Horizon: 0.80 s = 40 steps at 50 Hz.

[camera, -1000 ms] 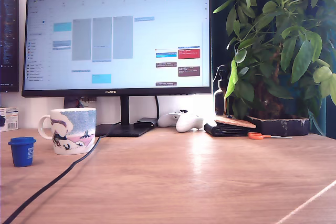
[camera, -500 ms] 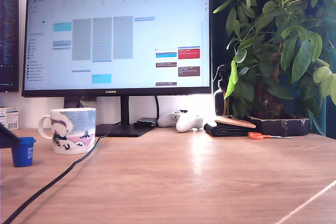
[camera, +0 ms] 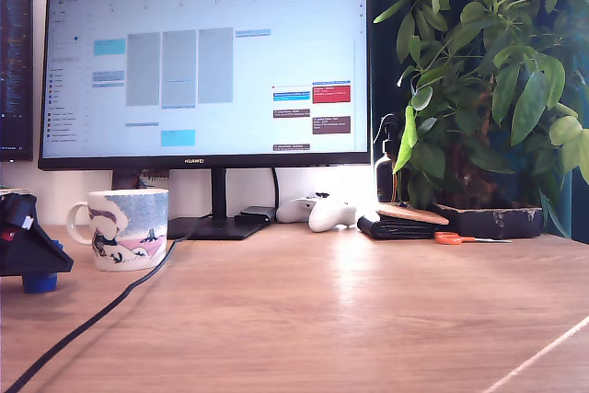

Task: Pick the blue coffee capsule and place it inside the blue coffee cup

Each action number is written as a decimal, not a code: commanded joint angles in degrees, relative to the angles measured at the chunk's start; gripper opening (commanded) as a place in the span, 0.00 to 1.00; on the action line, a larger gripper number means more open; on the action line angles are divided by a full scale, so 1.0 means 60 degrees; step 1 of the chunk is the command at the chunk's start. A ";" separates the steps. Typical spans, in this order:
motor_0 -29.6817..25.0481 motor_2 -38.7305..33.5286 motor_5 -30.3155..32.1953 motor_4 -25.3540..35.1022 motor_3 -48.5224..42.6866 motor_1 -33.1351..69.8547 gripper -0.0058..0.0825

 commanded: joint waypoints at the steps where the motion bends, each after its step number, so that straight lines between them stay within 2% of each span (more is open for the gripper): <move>1: -0.0025 0.0004 0.0004 0.0044 0.0044 0.0022 0.28; 4: -0.0025 0.0004 0.0007 0.0044 0.0051 0.0022 0.18; 7: -0.0025 0.0004 0.0007 0.0047 0.0044 0.0022 0.15; 16: -0.0025 0.0004 -0.0331 0.0794 0.0138 -0.0029 0.15; 27: -0.0295 0.0175 -0.2058 0.2514 0.1333 -0.0095 0.15; 40: -0.1311 0.1224 -0.2543 0.2499 0.1563 -0.0095 0.15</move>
